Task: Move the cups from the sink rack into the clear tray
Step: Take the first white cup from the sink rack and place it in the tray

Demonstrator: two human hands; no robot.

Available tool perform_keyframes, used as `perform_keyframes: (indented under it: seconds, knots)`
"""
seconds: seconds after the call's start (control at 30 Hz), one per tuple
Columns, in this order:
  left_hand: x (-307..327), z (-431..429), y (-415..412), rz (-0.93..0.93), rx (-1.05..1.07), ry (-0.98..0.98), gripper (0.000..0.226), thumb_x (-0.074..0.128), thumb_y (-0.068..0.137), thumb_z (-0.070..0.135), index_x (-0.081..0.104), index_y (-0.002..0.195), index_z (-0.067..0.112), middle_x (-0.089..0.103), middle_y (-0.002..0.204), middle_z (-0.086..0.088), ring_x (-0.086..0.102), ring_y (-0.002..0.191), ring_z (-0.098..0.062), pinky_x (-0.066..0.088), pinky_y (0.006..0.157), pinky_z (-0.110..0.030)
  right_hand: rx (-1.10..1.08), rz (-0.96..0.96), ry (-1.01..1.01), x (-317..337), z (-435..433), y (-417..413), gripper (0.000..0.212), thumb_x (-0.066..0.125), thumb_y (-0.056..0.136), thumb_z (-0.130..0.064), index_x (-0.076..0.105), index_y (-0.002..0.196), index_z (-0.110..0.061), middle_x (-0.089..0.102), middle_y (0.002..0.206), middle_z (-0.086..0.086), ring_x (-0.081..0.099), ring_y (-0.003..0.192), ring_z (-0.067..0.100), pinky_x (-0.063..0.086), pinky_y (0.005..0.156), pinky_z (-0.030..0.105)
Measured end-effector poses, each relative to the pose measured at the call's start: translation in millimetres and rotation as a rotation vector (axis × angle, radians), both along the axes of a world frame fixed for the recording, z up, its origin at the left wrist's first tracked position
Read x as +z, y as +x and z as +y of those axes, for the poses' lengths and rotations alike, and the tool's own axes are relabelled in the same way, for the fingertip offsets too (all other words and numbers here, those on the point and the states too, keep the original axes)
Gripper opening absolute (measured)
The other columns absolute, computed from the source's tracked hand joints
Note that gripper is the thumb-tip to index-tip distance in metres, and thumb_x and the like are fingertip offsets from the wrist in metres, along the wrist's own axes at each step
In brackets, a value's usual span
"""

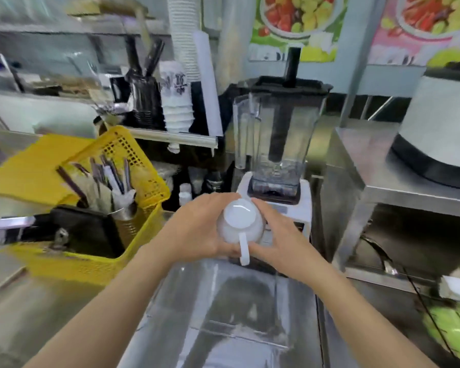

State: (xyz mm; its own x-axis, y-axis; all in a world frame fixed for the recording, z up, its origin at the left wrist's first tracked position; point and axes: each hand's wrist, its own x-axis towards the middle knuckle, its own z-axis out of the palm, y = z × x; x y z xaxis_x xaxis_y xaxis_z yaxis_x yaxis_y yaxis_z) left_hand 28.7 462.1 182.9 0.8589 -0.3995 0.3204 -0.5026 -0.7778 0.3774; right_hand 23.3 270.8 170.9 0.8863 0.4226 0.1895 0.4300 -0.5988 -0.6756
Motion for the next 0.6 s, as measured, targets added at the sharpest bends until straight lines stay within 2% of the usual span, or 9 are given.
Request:
perform_keyframes:
  seconds: [0.07, 0.17, 0.33, 0.43, 0.53, 0.6]
  knots:
    - [-0.5, 28.9, -1.9, 0.021, 0.021, -0.009, 0.072, 0.071, 0.060, 0.067, 0.047, 0.121, 0.036, 0.058, 0.116, 0.017, 0.055, 0.106, -0.007, 0.048, 0.085, -0.033, 0.032, 0.009, -0.008, -3.5, 34.2, 8.5, 0.076, 0.069, 0.073, -0.048, 0.026, 0.135, -0.036, 0.042, 0.132, -0.014, 0.038, 0.119, 0.009, 0.036, 0.097, 0.030]
    - [-4.7, 65.1, 0.8, 0.106, 0.020, -0.018, 0.053, 0.077, 0.066, 0.051, 0.052, 0.109, 0.032, 0.061, 0.105, 0.014, 0.057, 0.096, -0.008, 0.048, 0.079, -0.031, 0.033, 0.007, -0.052, -15.5, 78.0, 18.6, 0.063, 0.070, 0.070, -0.050, 0.034, 0.121, -0.039, 0.053, 0.122, -0.009, 0.049, 0.110, 0.018, 0.044, 0.090, 0.038]
    - [-16.4, 104.5, 16.5, 0.309, 0.001, 0.040, 0.051, 0.076, 0.066, 0.052, 0.049, 0.106, 0.034, 0.056, 0.105, 0.013, 0.054, 0.096, -0.008, 0.050, 0.081, -0.038, -0.002, 0.040, -0.148, -38.1, 123.9, 31.9, 0.060, 0.066, 0.068, -0.057, 0.040, 0.116, -0.031, 0.059, 0.114, -0.002, 0.052, 0.102, 0.025, 0.046, 0.083, 0.044]
    - [-17.0, 114.4, 23.4, 0.401, 0.005, 0.013, 0.055, 0.078, 0.065, 0.046, 0.048, 0.107, 0.028, 0.054, 0.107, 0.007, 0.052, 0.097, -0.014, 0.049, 0.082, -0.041, -0.014, 0.044, -0.162, -42.4, 135.3, 39.6, 0.058, 0.064, 0.072, -0.053, 0.042, 0.118, -0.027, 0.060, 0.114, -0.001, 0.053, 0.102, 0.024, 0.044, 0.085, 0.042]
    - [-15.9, 116.8, 27.3, 0.466, -0.007, -0.003, 0.052, 0.080, 0.067, 0.028, 0.047, 0.107, 0.022, 0.056, 0.107, 0.003, 0.054, 0.097, -0.017, 0.050, 0.082, -0.040, -0.008, 0.035, -0.179, -44.2, 139.7, 43.7, 0.055, 0.063, 0.075, -0.052, 0.042, 0.120, -0.028, 0.060, 0.115, -0.004, 0.052, 0.104, 0.022, 0.040, 0.089, 0.040]
    - [-14.8, 115.7, 28.5, 0.506, 0.011, 0.024, 0.052, 0.080, 0.068, 0.024, 0.045, 0.108, 0.021, 0.054, 0.111, 0.004, 0.052, 0.100, -0.018, 0.049, 0.087, -0.041, -0.006, 0.038, -0.192, -46.1, 139.9, 44.7, 0.056, 0.060, 0.076, -0.054, 0.040, 0.123, -0.030, 0.058, 0.119, -0.007, 0.050, 0.108, 0.019, 0.035, 0.093, 0.040]
